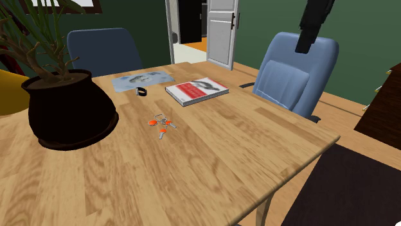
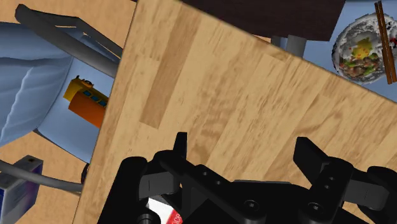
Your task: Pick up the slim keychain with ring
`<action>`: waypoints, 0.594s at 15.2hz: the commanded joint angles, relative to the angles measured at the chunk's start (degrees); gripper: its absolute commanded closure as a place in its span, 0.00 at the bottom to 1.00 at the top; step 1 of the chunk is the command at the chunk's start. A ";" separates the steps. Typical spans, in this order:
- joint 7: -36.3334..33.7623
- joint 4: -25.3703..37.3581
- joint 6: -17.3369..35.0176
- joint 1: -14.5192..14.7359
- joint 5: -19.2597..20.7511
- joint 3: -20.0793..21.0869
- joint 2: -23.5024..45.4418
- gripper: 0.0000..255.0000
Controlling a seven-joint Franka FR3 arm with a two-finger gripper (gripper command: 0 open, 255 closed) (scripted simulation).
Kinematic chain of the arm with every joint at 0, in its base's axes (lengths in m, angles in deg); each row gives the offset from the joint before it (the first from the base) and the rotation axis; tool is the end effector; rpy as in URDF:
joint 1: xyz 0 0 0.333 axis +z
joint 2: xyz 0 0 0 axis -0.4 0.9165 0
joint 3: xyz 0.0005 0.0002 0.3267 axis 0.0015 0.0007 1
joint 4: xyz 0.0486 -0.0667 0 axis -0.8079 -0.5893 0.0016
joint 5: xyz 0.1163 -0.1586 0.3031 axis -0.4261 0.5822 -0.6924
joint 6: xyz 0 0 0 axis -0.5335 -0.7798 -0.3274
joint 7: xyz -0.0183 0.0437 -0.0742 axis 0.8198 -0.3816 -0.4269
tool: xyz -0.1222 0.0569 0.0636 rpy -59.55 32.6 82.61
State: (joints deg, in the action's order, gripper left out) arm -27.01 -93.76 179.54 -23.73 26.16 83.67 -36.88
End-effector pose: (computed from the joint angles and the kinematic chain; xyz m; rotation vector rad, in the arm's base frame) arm 0.3243 0.0400 0.4979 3.0809 0.2655 0.0610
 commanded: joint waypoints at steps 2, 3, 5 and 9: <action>-1.84 1.47 4.86 0.35 -0.82 1.57 6.08 0.00; -2.40 2.00 6.39 0.44 -0.99 2.05 8.10 0.00; -3.53 3.30 9.30 0.58 -1.21 2.99 12.23 0.00; -5.90 6.81 14.50 0.80 -1.08 4.76 20.76 0.00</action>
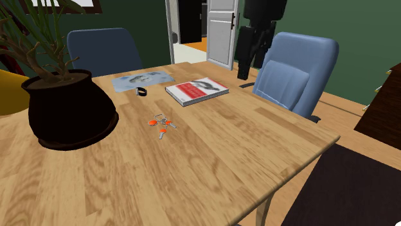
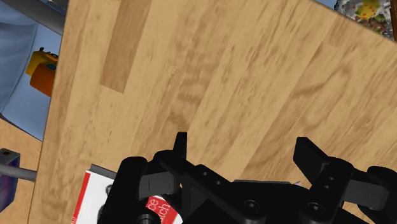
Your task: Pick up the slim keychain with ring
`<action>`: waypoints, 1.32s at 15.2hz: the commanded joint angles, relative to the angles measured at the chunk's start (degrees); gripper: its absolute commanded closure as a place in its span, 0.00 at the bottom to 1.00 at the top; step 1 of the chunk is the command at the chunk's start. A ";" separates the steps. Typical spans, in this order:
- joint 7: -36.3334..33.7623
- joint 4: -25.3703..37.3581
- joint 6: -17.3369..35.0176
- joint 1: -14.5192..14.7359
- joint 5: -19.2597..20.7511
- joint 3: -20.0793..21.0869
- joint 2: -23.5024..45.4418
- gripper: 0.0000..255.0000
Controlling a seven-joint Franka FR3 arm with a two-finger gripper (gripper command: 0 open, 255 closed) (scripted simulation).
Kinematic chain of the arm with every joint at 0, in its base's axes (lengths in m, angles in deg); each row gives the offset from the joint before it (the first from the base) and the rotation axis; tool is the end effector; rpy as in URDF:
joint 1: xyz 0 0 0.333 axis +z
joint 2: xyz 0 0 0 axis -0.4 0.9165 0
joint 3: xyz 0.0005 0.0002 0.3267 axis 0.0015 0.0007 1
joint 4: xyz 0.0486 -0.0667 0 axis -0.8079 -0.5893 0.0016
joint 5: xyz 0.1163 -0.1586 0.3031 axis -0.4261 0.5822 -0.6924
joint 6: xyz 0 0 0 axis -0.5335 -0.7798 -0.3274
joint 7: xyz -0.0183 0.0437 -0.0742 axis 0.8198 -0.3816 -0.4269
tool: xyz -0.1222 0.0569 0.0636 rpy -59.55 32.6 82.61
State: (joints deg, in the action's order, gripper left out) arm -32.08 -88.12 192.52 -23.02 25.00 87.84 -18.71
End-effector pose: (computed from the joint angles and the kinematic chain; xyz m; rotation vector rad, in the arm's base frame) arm 0.4140 0.0858 0.4441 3.1093 0.2618 0.0744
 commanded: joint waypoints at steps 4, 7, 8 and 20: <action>-3.38 5.86 5.72 0.38 1.01 2.08 11.35 0.00; -5.41 10.13 8.16 0.77 2.20 2.94 18.00 0.00; -6.09 11.70 8.84 0.96 2.67 3.15 20.23 0.00; -12.47 36.08 11.19 5.56 8.06 3.08 46.73 0.00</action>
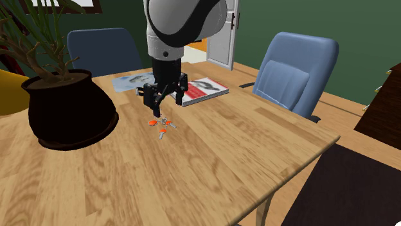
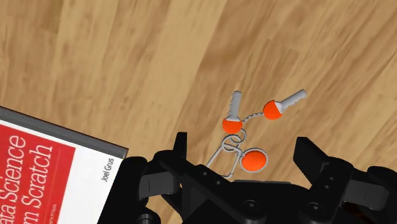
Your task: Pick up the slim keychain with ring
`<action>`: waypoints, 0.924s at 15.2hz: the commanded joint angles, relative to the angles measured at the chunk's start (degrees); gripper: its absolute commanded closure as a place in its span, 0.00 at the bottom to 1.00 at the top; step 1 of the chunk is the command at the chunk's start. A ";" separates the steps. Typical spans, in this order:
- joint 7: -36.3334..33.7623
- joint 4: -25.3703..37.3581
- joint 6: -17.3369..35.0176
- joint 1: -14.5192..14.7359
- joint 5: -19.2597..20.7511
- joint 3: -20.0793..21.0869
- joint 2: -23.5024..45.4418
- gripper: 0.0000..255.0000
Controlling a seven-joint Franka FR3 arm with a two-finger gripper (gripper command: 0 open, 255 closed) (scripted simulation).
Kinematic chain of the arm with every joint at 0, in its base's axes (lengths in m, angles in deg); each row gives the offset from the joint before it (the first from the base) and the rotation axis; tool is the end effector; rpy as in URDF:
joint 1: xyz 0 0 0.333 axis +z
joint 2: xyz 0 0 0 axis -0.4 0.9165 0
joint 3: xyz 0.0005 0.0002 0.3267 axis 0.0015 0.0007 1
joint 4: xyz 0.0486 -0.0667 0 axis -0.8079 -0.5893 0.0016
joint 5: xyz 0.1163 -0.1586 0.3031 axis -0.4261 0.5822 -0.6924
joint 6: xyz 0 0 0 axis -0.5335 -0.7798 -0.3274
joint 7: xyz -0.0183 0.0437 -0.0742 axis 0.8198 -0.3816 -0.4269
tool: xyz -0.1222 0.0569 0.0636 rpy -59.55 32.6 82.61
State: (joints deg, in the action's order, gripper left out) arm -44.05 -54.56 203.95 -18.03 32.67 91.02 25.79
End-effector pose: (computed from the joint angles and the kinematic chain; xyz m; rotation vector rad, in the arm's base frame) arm 0.6157 0.1939 0.3106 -3.0865 -0.2469 -0.0984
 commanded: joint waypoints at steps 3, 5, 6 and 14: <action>-0.67 1.95 1.54 0.73 0.72 -0.34 3.45 0.00; -0.79 1.64 2.69 0.84 0.95 -0.49 4.30 0.00; -0.85 1.50 3.26 0.89 1.07 -0.57 4.74 0.00; -0.82 0.29 4.34 0.76 1.11 -0.63 4.61 1.00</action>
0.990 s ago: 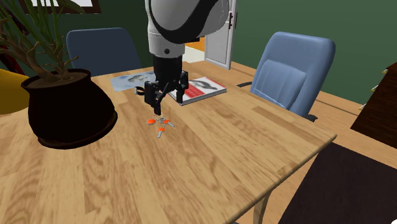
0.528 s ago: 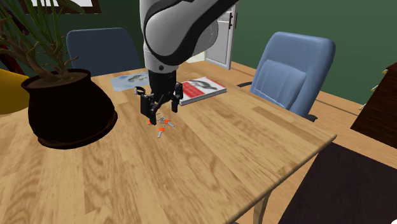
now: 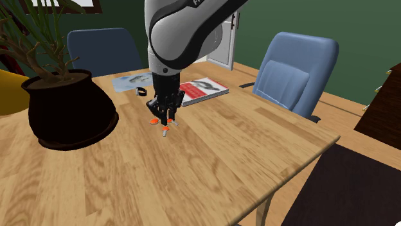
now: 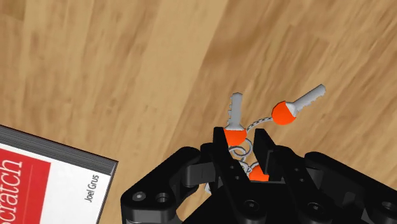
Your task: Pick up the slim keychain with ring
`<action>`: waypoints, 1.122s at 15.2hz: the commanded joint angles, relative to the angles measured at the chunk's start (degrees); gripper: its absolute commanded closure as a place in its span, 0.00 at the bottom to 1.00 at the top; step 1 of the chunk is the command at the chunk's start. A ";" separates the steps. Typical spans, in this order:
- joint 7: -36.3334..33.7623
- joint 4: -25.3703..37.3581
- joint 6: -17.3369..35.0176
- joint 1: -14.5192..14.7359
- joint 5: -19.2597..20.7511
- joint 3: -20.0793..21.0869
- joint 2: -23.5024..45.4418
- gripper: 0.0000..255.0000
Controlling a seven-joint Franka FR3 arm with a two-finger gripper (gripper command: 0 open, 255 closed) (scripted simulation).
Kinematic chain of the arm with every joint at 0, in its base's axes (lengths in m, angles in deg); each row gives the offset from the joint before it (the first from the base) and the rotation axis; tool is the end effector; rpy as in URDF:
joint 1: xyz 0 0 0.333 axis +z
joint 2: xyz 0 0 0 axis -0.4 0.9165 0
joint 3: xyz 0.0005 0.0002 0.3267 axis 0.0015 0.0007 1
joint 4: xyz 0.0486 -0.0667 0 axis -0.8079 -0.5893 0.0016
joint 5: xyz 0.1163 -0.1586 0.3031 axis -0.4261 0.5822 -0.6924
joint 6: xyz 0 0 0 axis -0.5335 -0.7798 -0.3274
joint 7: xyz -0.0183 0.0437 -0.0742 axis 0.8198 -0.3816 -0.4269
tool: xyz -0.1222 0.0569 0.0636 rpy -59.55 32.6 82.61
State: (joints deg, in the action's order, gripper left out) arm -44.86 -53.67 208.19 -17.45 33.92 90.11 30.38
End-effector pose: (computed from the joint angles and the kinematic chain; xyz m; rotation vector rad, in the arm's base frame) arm 0.6280 0.1942 0.2724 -3.0872 -0.2350 -0.1151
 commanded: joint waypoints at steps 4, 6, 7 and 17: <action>0.08 -0.38 0.12 0.14 -0.11 0.23 0.25 1.00; -0.08 0.54 -0.65 0.35 -0.12 0.28 0.41 1.00; -0.01 0.66 -1.21 0.29 -0.24 0.36 -0.04 1.00; 0.56 2.70 -7.16 -0.15 -1.35 1.04 -4.02 1.00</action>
State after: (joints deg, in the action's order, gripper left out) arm -44.42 -50.88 201.47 -17.48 32.72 91.09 26.89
